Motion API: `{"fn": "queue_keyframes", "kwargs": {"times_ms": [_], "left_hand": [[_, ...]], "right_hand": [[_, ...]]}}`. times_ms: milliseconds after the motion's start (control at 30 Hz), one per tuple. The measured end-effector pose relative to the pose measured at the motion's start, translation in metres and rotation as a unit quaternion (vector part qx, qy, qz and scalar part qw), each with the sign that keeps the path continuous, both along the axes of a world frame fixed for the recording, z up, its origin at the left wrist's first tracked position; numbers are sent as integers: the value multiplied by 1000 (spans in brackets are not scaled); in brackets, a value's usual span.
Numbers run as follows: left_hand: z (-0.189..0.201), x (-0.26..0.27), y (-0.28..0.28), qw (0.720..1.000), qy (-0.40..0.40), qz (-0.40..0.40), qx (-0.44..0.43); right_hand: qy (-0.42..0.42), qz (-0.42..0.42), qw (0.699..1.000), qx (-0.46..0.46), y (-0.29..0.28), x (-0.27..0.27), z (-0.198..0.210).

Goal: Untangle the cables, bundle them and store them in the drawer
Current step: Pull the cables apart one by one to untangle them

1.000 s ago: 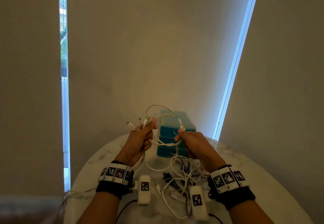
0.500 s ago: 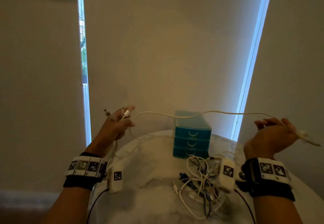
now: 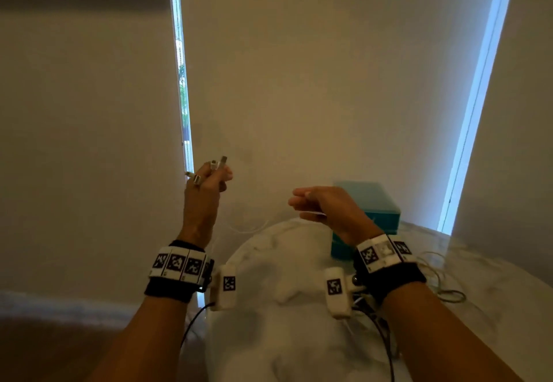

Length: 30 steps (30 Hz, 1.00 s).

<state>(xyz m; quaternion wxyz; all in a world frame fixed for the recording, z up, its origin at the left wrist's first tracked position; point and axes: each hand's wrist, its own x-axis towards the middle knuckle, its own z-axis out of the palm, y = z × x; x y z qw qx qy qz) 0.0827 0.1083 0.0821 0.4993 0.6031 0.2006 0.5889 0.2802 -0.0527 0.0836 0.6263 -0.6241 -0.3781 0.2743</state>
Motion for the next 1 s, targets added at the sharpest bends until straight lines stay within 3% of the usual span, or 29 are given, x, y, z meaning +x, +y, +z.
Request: {"fn": "queue_keyframes", "kwargs": {"times_ms": [133, 233, 433, 700, 800, 933, 1000], "left_hand": [[-16, 32, -21, 977, 151, -151, -10], [-37, 68, -43, 923, 308, -217, 83], [-79, 132, -77, 833, 475, -200, 203], [-96, 170, -106, 762, 561, -164, 278], [-97, 177, -112, 785, 521, -174, 286], [-106, 182, -102, 882, 379, -229, 158], [-110, 184, -102, 914, 319, -238, 80]], "right_hand": [[-83, 30, 996, -24, -36, -6, -11], [-108, -12, 993, 33, -55, -1, -25], [-117, -98, 987, 58, -86, 17, -79], [-67, -167, 978, 107, -100, 25, -108], [-84, -178, 974, 111, -106, 32, -107], [-68, -171, 977, 107, -128, 45, -93], [-135, -208, 967, 52, -144, 56, -85]]}}
